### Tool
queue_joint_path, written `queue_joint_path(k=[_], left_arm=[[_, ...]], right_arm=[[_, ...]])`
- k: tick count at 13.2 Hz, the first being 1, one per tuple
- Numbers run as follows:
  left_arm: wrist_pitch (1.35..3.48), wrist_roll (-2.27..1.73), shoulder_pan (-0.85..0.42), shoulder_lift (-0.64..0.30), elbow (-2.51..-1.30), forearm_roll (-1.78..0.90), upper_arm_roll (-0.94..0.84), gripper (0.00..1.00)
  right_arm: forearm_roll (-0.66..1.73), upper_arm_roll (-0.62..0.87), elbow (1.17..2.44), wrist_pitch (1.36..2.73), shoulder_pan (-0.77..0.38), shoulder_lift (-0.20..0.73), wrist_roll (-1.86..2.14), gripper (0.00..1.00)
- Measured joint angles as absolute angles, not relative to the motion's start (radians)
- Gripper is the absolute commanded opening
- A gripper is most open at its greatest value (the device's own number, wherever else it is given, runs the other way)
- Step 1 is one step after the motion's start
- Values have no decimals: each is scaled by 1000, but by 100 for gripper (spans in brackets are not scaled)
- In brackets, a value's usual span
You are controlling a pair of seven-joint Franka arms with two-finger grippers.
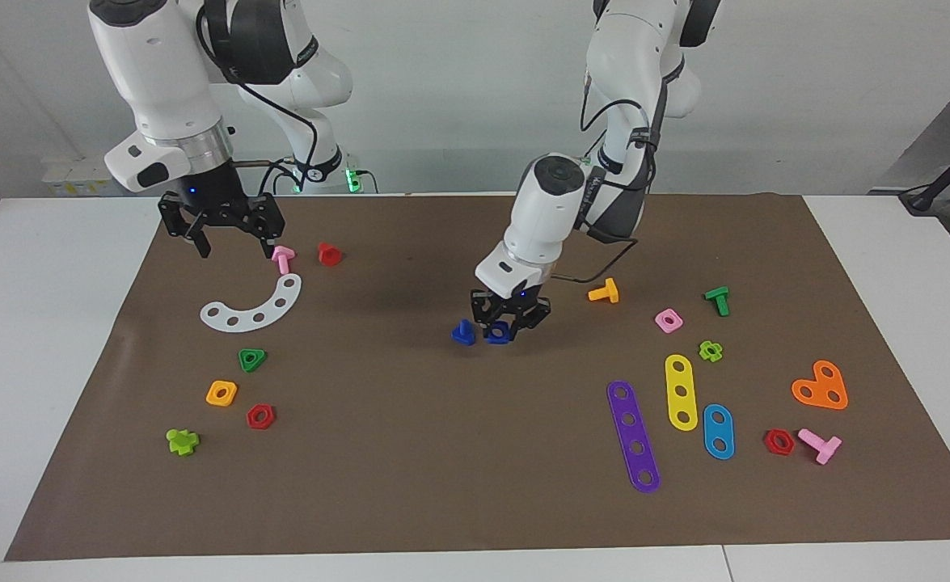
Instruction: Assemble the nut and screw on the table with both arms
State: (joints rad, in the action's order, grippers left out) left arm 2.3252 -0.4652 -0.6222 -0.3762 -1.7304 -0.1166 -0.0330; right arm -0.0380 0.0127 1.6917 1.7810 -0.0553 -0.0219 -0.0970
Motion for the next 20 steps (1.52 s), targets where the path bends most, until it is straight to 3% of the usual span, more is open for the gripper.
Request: queue_joint_path(k=[3,20], left_arm=[[2323,-479,-675,-403,-1729,-117,-31,2],[2302,-490,-713,-416,-1733,-117,-15,2]], right_arm=[[-23,13,1669,1763,-53,-22,-91,100],[-21,18,1668,1746,-59,-21,-90,100]])
